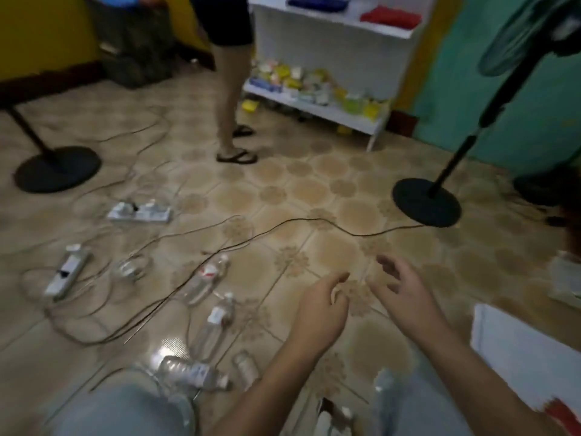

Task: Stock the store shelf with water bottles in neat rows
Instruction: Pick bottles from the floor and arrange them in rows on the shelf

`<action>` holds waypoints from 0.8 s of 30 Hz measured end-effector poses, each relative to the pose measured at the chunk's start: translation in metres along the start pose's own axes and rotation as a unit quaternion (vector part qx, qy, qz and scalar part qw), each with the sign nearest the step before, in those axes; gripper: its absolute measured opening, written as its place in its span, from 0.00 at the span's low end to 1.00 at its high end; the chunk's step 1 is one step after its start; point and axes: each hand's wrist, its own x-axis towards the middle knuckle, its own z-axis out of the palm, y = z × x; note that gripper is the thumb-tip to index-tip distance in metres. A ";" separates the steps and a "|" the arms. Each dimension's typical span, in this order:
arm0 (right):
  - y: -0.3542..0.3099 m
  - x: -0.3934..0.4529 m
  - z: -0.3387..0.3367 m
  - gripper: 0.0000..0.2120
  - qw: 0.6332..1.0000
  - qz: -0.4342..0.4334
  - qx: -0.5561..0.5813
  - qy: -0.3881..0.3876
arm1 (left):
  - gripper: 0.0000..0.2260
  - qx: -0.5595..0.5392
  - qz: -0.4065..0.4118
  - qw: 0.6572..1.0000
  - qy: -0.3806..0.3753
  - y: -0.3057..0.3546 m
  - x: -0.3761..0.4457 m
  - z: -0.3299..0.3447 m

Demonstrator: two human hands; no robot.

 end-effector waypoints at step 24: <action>0.140 0.076 0.308 0.21 0.919 0.119 -0.151 -0.344 | 0.15 -0.080 -0.439 0.887 0.121 -0.322 -0.005 -0.008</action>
